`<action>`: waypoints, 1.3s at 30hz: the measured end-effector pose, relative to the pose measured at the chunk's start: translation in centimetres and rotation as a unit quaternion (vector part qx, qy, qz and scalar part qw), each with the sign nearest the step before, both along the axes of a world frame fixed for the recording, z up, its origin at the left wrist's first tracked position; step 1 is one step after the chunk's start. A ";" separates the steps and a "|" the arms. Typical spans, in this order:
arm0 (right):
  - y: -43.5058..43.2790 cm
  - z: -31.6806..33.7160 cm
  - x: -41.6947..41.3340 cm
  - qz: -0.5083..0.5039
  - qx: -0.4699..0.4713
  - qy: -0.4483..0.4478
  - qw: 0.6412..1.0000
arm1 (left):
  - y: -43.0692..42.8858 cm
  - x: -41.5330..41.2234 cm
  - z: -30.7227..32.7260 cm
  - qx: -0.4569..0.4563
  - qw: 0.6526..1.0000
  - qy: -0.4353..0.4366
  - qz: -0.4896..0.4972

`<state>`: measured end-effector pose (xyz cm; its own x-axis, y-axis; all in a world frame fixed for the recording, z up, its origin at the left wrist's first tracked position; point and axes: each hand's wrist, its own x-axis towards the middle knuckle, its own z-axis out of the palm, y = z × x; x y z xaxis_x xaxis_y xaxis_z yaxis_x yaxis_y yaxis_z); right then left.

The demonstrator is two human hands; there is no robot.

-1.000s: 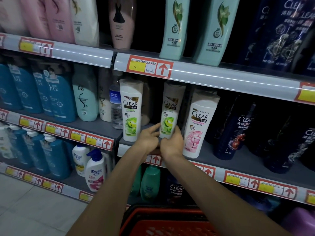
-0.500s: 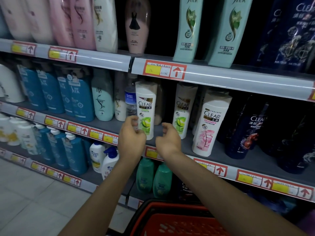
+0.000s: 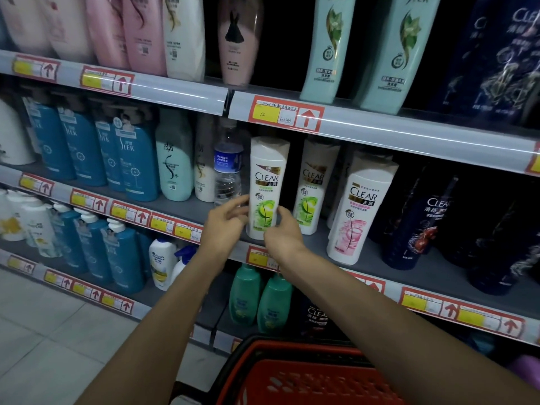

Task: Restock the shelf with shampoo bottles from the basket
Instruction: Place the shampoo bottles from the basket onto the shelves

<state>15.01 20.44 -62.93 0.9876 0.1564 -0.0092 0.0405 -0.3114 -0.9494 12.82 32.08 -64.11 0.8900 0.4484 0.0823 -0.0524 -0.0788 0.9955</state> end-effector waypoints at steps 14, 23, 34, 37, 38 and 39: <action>-5.6 -1.4 -0.3 -0.059 -0.006 -0.023 0.998 | -4.6 0.3 0.2 -0.016 0.986 0.008 -0.168; -6.0 -1.8 0.5 -0.049 0.001 -0.031 0.998 | -5.3 1.5 -0.7 0.001 0.984 0.008 -0.179; -8.4 0.2 -1.0 0.010 -0.001 0.009 1.000 | -7.0 0.2 0.8 0.067 0.977 0.042 -0.198; -8.8 0.8 -1.3 0.018 -0.010 0.014 1.000 | -7.9 -0.4 1.3 0.070 0.978 0.043 -0.192; -8.8 0.9 -1.3 0.015 -0.016 0.013 1.000 | -8.1 -0.5 1.5 0.073 0.978 0.042 -0.188; -8.7 0.8 -1.3 0.013 -0.022 0.011 1.000 | -8.2 -0.7 1.7 0.075 0.979 0.042 -0.184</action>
<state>13.70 11.76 -62.10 0.9829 0.1800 -0.0388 0.0276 -0.3522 -0.9355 12.17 23.83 -62.42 0.9956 0.0836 0.0427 -0.0238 -0.2158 0.9761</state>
